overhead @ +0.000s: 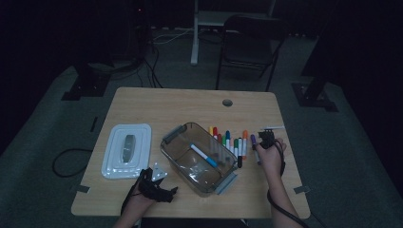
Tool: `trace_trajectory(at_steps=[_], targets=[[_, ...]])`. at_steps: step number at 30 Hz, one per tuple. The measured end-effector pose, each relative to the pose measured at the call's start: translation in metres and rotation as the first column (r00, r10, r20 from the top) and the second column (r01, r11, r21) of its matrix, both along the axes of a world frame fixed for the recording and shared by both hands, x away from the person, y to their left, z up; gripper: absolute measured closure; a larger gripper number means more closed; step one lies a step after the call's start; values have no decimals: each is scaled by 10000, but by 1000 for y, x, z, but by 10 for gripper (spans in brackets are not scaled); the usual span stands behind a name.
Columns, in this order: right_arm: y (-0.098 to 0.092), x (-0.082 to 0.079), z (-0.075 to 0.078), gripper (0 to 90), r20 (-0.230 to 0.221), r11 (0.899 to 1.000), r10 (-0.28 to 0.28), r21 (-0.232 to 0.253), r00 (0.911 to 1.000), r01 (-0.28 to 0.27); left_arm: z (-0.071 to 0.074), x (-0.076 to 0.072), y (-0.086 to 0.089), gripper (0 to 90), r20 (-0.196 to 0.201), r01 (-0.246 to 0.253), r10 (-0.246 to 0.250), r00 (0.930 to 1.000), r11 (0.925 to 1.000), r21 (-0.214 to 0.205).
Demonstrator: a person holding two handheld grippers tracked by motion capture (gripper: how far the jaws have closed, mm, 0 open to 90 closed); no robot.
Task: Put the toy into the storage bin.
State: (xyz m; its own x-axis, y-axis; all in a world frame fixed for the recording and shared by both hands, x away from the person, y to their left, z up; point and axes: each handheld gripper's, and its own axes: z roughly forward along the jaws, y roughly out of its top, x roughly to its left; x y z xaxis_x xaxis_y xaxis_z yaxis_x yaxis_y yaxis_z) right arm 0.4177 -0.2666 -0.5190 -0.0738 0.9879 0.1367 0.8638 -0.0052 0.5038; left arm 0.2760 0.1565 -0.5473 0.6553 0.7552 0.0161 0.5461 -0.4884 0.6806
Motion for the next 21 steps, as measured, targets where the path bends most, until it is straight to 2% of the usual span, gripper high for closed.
trace_trajectory(at_steps=[2,6,13,17,21], targets=[[-5,-2,3,766,27,9994,-120,314,9999,119,0,0,0,5,-1,1,-1,10000,10000,1],[-14,-9,16,766,385,9980,-158,617,9991,134,0,0,0,5,-2,1,-1,10000,10000,2],[-12,-24,58,766,1077,9902,429,1274,9933,-566,0,0,0,5,-1,1,-1,10000,10000,3],[0,-35,85,766,1464,9788,1095,1564,9831,-1323,0,0,0,5,-1,0,0,10000,10000,1],[15,-46,111,766,1961,9595,1838,1771,9632,-2192,0,0,0,5,22,-16,16,10000,10000,-13]])
